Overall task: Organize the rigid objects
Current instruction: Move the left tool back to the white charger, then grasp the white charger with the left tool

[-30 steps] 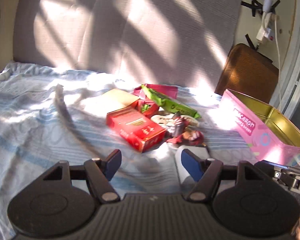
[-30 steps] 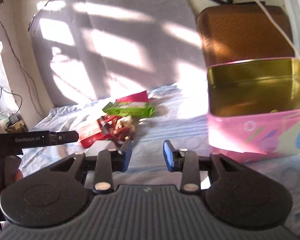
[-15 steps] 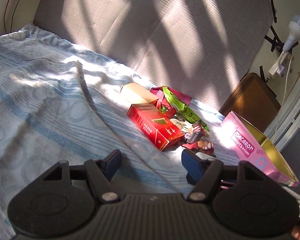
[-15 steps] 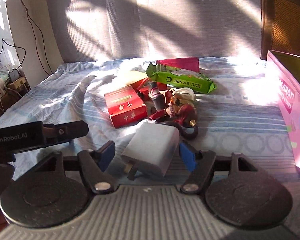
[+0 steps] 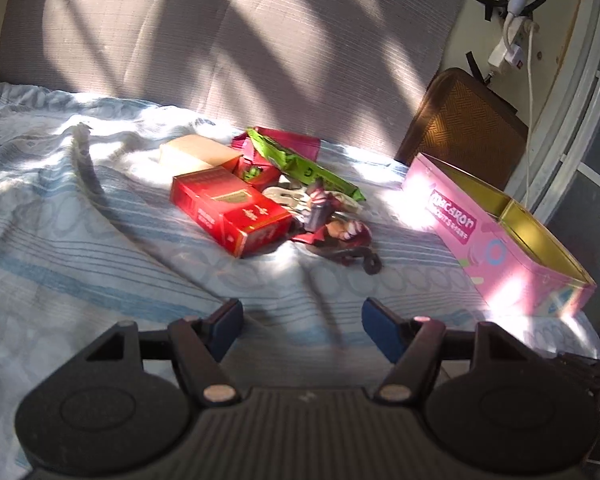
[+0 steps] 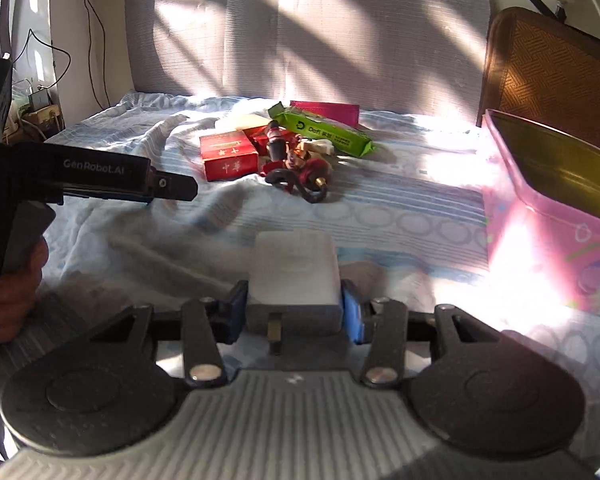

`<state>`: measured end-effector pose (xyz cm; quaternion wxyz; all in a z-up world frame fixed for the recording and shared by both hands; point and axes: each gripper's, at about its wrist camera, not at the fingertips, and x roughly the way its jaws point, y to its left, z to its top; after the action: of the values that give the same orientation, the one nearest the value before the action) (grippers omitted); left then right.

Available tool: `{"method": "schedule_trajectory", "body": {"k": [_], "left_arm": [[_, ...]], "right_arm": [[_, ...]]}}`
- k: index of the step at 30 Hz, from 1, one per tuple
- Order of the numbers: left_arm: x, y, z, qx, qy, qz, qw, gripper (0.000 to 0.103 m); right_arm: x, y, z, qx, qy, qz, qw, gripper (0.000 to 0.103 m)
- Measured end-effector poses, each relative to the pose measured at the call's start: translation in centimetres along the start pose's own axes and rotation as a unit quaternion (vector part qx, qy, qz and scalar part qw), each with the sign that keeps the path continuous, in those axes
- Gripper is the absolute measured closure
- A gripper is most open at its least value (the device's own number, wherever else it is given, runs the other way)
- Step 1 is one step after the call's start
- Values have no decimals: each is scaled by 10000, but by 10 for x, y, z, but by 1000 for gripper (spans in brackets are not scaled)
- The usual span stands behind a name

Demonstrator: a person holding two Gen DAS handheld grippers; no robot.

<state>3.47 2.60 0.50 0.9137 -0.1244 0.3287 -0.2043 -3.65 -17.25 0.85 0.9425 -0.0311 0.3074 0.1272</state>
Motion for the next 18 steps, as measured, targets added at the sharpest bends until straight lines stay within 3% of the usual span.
{"method": "schedule_trajectory", "body": {"k": [5, 10, 12, 15, 18], "left_arm": [[19, -68, -6, 358, 592, -954, 9930, 37], [40, -134, -17, 726, 1214, -1652, 9761, 38], [46, -150, -23, 837, 1414, -1746, 9708, 38], [58, -162, -33, 970, 1690, -1588, 9679, 44], [65, -162, -35, 848, 1716, -1606, 9683, 49]], "right_arm": [[-28, -45, -29, 703, -203, -730, 9946, 53], [-49, -59, -47, 1013, -389, -832, 9906, 52], [-52, -56, -51, 930, -476, -846, 9909, 48], [-50, -54, -55, 799, -523, -793, 9923, 42], [-49, -60, -56, 853, -614, -654, 9923, 53]]}}
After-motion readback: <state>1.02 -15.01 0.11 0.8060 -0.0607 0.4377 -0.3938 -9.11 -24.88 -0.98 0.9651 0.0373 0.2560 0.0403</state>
